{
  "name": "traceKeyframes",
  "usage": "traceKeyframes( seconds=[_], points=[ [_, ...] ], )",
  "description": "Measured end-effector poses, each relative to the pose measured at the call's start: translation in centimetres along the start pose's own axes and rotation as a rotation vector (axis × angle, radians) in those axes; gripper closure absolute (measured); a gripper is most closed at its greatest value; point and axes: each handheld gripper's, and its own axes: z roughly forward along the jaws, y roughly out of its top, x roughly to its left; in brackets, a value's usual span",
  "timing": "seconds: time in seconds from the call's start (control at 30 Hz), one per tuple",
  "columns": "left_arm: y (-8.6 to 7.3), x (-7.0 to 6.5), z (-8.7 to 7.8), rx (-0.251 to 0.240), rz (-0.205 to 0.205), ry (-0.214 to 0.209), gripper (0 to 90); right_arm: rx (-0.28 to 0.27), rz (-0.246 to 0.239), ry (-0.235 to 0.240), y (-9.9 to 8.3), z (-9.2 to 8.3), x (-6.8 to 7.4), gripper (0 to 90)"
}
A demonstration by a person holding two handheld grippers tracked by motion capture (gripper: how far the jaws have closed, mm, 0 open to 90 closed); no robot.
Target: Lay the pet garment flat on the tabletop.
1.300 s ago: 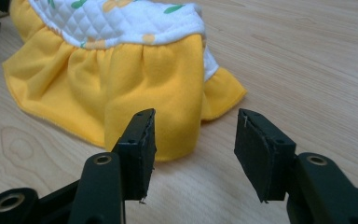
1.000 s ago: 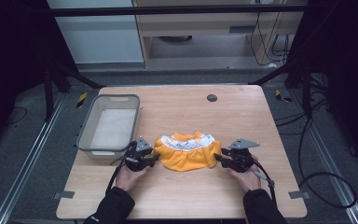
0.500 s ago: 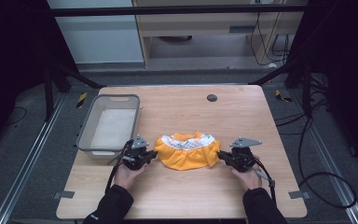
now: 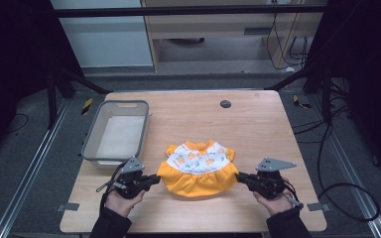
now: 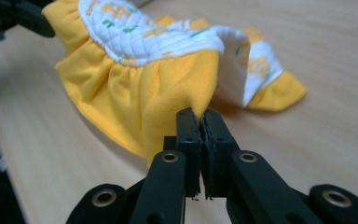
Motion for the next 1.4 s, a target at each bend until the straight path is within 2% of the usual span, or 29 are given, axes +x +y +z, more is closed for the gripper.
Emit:
traceKeyframes(
  seconds=[0.07, 0.1, 0.17, 0.2, 0.23, 0.3, 0.33, 0.37, 0.4, 0.43, 0.5, 0.63, 0.67, 0.9, 1.0, 1.13, 1.17, 1.2, 1.23, 1.3, 1.33, 1.4],
  points=[
    [-1.0, -0.9, -0.1, 0.032, -0.009, -0.005, 87.2, 0.046, 0.015, 0.009, -1.5, -0.3, 0.6, 86.7],
    [-1.0, -0.9, -0.1, 0.032, -0.009, -0.005, 87.2, 0.046, 0.015, 0.009, -1.5, -0.3, 0.6, 86.7],
    [-1.5, -1.5, 0.2, 0.052, 0.012, 0.021, 86.6, 0.086, 0.021, -0.004, -2.6, -0.1, 1.0, 86.3],
    [-1.8, -1.7, 0.4, 0.059, 0.026, 0.035, 86.0, 0.085, 0.018, -0.01, -2.7, -0.1, 0.9, 85.7],
    [-2.4, -2.0, 0.8, 0.071, 0.055, 0.074, 83.8, 0.089, 0.012, -0.025, -2.8, 0.1, 0.9, 84.9],
    [-2.6, -2.1, 1.0, 0.084, 0.066, 0.09, 76.4, 0.096, 0.0, -0.037, -2.9, 0.3, 0.9, 83.1],
    [-2.8, -2.1, 1.2, 0.084, 0.068, 0.099, 68.4, 0.106, -0.021, -0.066, -3.2, 0.8, 0.8, 77.5],
    [-2.9, -2.0, 1.2, 0.076, 0.067, 0.105, 68.4, 0.106, -0.021, -0.066, -3.2, 0.8, 0.8, 77.5],
    [-3.0, -2.0, 1.1, 0.063, 0.067, 0.113, 58.7, 0.103, -0.03, -0.074, -3.3, 0.9, 0.7, 72.4],
    [-3.0, -1.9, 0.7, 0.04, 0.065, 0.114, 58.7, 0.103, -0.03, -0.074, -3.3, 0.9, 0.7, 72.4],
    [-2.9, -1.9, 0.2, -0.012, 0.067, 0.117, 48.6, 0.065, -0.034, -0.086, -3.2, 0.6, 0.7, 67.8],
    [-2.2, -1.9, -1.2, -0.117, 0.082, 0.13, 39.7, -0.01, -0.041, -0.116, -2.4, -0.3, 0.7, 63.0],
    [-1.9, -1.8, -1.4, -0.135, 0.082, 0.134, 38.6, -0.055, -0.037, -0.129, -1.8, -0.6, 0.4, 61.2],
    [-0.5, -1.0, -2.1, -0.2, 0.055, 0.129, 36.0, -0.101, -0.038, -0.174, -0.2, -0.3, -0.5, 57.2],
    [0.1, -0.9, -2.2, -0.212, 0.071, 0.146, 35.9, -0.11, -0.046, -0.193, 0.5, 0.2, -1.0, 56.0],
    [2.0, -0.1, -1.1, -0.217, 0.092, 0.189, 36.1, -0.112, -0.05, -0.212, 1.5, 1.2, -1.6, 53.9],
    [2.6, 0.2, -0.6, -0.215, 0.112, 0.216, 36.4, -0.109, -0.048, -0.223, 1.8, 1.5, -1.8, 53.1],
    [3.8, 1.0, 0.7, -0.199, 0.12, 0.241, 37.5, -0.101, -0.044, -0.239, 2.3, 2.4, -2.5, 51.9],
    [3.8, 1.0, 0.7, -0.199, 0.12, 0.241, 37.5, -0.101, -0.044, -0.239, 2.3, 2.4, -2.5, 51.9],
    [5.0, 1.8, 2.6, -0.173, 0.128, 0.277, 37.7, -0.091, -0.033, -0.259, 2.8, 3.4, -3.2, 50.1],
    [5.4, 2.1, 3.4, -0.157, 0.133, 0.29, 38.7, -0.074, -0.018, -0.275, 3.1, 4.8, -4.1, 49.9],
    [6.0, 3.0, 5.0, -0.135, 0.114, 0.293, 38.8, -0.065, -0.018, -0.279, 3.2, 5.2, -4.4, 50.1]
  ],
)
